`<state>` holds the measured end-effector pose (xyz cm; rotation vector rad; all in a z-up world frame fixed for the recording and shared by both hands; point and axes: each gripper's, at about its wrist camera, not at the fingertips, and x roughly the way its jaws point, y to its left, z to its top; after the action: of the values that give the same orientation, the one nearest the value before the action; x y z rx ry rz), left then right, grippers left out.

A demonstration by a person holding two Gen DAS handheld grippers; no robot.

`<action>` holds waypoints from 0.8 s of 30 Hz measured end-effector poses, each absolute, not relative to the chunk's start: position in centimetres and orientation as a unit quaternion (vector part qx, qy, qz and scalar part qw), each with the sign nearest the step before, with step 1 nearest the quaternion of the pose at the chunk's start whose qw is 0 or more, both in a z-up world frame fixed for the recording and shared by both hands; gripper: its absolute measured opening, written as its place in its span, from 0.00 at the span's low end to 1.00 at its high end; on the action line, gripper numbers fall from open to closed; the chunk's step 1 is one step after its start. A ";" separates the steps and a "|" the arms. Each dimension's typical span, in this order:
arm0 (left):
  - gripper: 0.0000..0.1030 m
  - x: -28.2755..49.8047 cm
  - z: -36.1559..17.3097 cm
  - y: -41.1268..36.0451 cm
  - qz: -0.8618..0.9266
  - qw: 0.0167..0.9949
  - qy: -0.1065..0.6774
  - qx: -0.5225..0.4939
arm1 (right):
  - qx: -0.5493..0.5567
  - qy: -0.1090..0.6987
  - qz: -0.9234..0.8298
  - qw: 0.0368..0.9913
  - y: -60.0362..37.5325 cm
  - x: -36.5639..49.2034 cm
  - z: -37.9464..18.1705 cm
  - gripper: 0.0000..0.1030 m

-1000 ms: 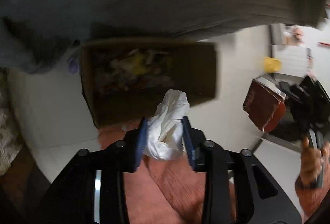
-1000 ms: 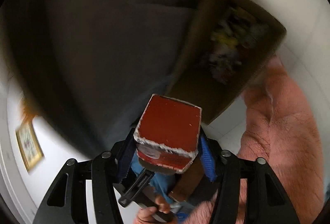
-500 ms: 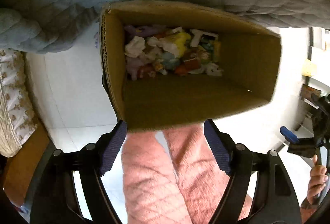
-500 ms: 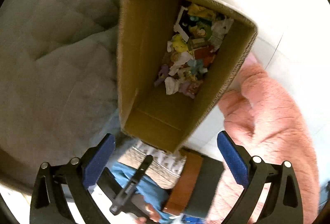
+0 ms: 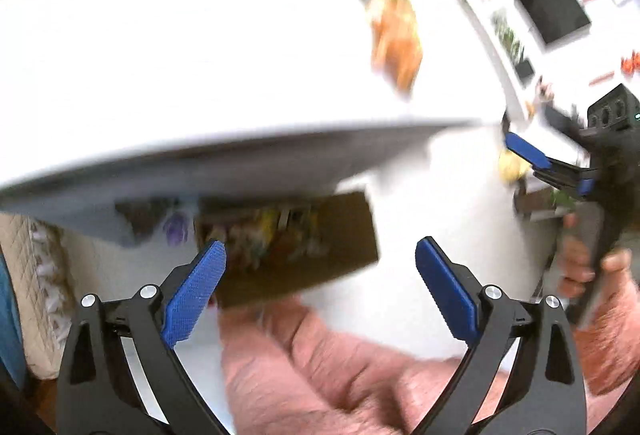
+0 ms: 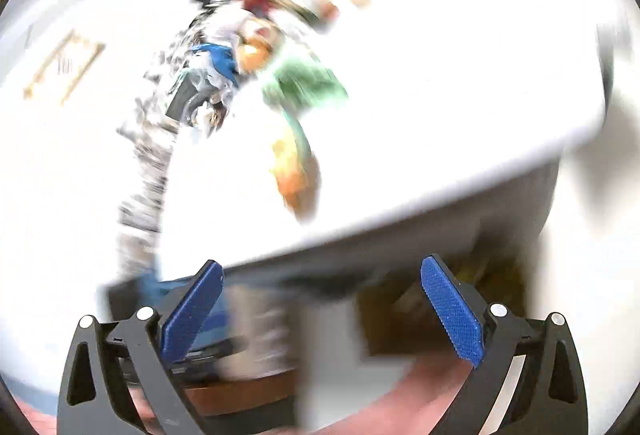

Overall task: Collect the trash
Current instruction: 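Grasp the green fuzzy towel with the right tool while the left tool grasps the orange dinosaur toy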

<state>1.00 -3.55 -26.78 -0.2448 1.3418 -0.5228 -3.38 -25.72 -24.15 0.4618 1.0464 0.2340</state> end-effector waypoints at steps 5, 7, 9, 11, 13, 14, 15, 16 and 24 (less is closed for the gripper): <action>0.91 2.4 -24.1 -2.4 -0.207 0.772 0.591 -0.106 | 0.096 0.482 0.091 0.866 -21.2 5.0 -23.8 0.95; 0.91 2.1 -24.2 -1.6 -0.192 0.770 0.597 -0.116 | 0.074 0.496 0.081 0.861 -20.4 8.8 -25.1 0.95; 0.91 1.7 -24.7 -0.8 -0.180 0.767 0.603 -0.124 | 0.065 0.515 0.067 0.852 -19.8 11.7 -26.6 0.94; 0.91 1.1 -24.9 0.0 -0.170 0.763 0.611 -0.130 | 0.050 0.533 0.056 0.843 -19.3 14.2 -27.7 0.89; 0.91 0.5 -25.2 0.7 -0.159 0.759 0.617 -0.134 | 0.043 0.552 0.061 0.831 -19.1 15.7 -28.8 0.65; 0.91 0.2 -25.3 1.0 -0.157 0.757 0.620 -0.136 | 0.043 0.553 0.062 0.830 -19.2 16.0 -28.6 0.59; 0.91 0.1 -25.5 1.4 -0.153 0.754 0.623 -0.139 | 0.044 0.549 0.062 0.832 -19.4 15.9 -28.2 0.55; 0.91 0.0 -25.6 1.5 -0.150 0.753 0.625 -0.140 | 0.051 0.542 0.064 0.836 -19.7 15.7 -27.4 0.54; 0.91 3.2 -25.7 -3.0 -0.181 0.752 0.626 -0.099 | 0.143 0.433 0.085 0.886 -26.7 9.4 -16.7 0.53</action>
<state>3.19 -2.97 -25.70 -0.2151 1.3681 -0.3943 9.36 -26.72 -16.71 0.2980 0.9014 0.1777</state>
